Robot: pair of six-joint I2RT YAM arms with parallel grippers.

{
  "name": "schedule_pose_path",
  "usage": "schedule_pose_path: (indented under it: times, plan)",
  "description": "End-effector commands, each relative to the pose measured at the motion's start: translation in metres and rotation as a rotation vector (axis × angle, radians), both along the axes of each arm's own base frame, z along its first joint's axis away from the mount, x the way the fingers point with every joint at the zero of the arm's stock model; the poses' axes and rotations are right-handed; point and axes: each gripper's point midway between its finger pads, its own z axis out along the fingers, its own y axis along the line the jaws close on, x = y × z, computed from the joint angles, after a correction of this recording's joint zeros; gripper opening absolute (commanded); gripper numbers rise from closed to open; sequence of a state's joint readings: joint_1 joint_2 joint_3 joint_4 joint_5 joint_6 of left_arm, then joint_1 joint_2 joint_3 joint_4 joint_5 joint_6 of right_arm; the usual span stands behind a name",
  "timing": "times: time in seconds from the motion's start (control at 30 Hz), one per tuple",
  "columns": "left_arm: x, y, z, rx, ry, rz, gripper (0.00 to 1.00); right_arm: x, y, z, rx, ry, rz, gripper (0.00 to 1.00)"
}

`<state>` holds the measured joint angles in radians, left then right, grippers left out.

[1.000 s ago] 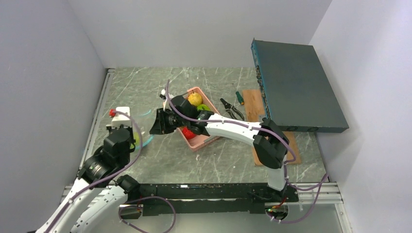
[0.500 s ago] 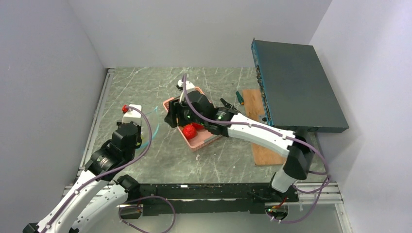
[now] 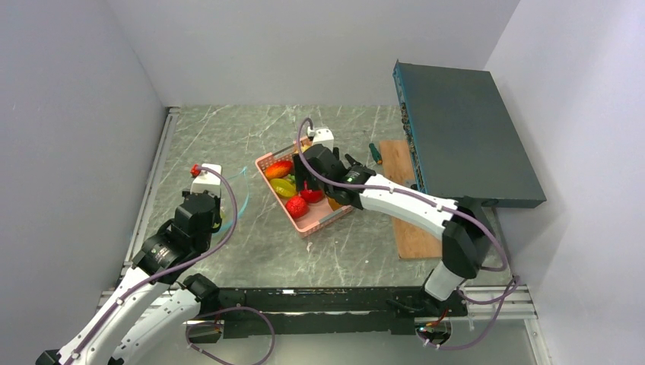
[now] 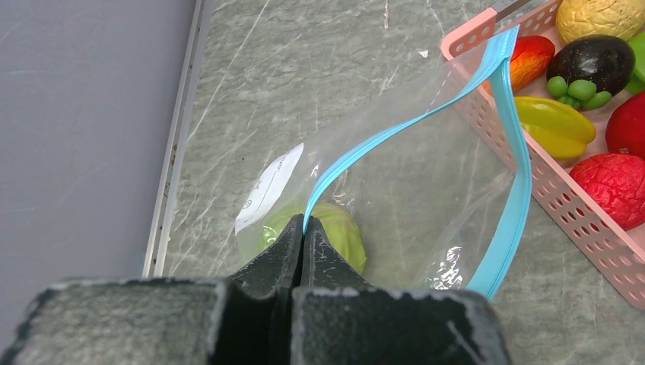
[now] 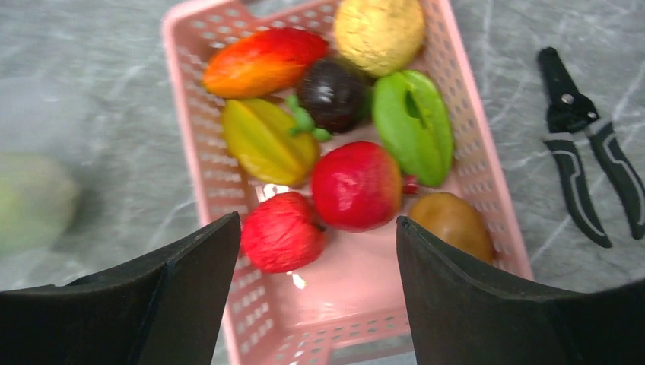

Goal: Place the food in the zip-top bag and seal the zipper
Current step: Pick up the fake vegetable from the bin.

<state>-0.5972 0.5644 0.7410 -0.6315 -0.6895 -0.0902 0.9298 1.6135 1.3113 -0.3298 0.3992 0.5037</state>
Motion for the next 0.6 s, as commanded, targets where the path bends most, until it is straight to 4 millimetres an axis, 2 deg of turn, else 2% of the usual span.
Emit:
schedule_pose_path:
  times: [0.0, 0.2, 0.57]
  plan:
    - [0.003, 0.001, 0.012, -0.018, -0.047, 0.014, 0.00, 0.021, -0.023, -0.032, -0.152, 0.010, -0.075, 0.77]
    - [0.004, 0.000, 0.010, -0.012, -0.041, 0.010, 0.00, 0.028, -0.018, -0.062, -0.241, 0.048, -0.066, 0.81]
    - [0.005, 0.000, 0.011, -0.011, -0.047, 0.009, 0.00, 0.032, -0.007, -0.100, -0.292, 0.103, -0.043, 0.80]
